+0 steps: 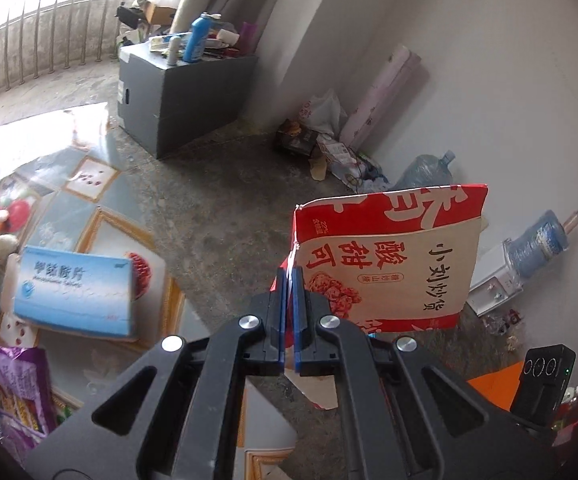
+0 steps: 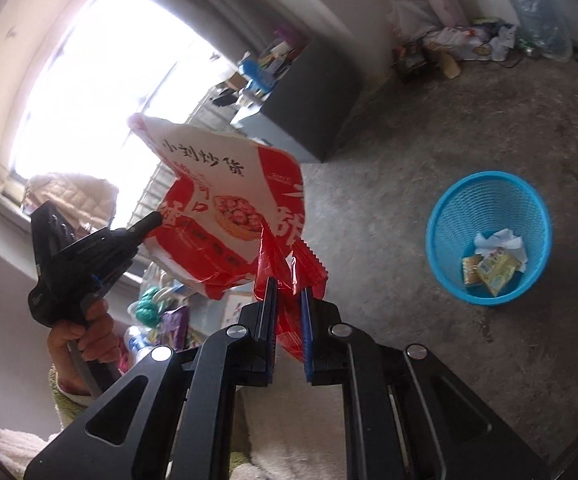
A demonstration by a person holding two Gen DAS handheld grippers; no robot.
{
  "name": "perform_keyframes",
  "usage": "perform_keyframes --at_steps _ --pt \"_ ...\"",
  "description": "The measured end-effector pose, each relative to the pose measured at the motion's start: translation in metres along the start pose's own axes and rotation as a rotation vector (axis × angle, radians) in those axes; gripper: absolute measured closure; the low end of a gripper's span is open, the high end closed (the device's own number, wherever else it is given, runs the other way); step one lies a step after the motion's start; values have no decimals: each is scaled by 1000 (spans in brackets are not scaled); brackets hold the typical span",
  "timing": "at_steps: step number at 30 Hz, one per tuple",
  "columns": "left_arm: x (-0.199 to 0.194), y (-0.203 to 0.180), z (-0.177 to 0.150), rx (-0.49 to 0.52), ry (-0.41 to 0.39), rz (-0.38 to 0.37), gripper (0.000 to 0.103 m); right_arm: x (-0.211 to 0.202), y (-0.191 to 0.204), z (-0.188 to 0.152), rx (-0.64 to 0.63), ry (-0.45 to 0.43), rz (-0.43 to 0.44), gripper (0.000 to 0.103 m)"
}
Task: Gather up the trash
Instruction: 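Carry the snack bag over the blue wastebasket and open the right tool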
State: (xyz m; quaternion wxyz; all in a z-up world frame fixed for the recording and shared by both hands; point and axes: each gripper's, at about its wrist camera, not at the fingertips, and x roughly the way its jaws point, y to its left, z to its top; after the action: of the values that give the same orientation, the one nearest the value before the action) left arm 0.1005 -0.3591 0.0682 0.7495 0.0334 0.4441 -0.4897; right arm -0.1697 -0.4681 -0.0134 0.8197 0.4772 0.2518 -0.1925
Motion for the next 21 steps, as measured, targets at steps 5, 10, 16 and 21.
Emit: perform_keyframes --at_steps 5,10,16,21 --pt "87 -40 -5 24 137 3 102 13 -73 17 156 -29 -131 92" --pt "182 -56 -19 -7 287 42 101 55 -131 26 272 -5 -230 92" --pt "284 -69 -38 -31 447 49 52 113 -192 45 346 17 -350 88" --pt "326 -74 -66 28 535 132 47 171 -252 41 451 111 -457 54"
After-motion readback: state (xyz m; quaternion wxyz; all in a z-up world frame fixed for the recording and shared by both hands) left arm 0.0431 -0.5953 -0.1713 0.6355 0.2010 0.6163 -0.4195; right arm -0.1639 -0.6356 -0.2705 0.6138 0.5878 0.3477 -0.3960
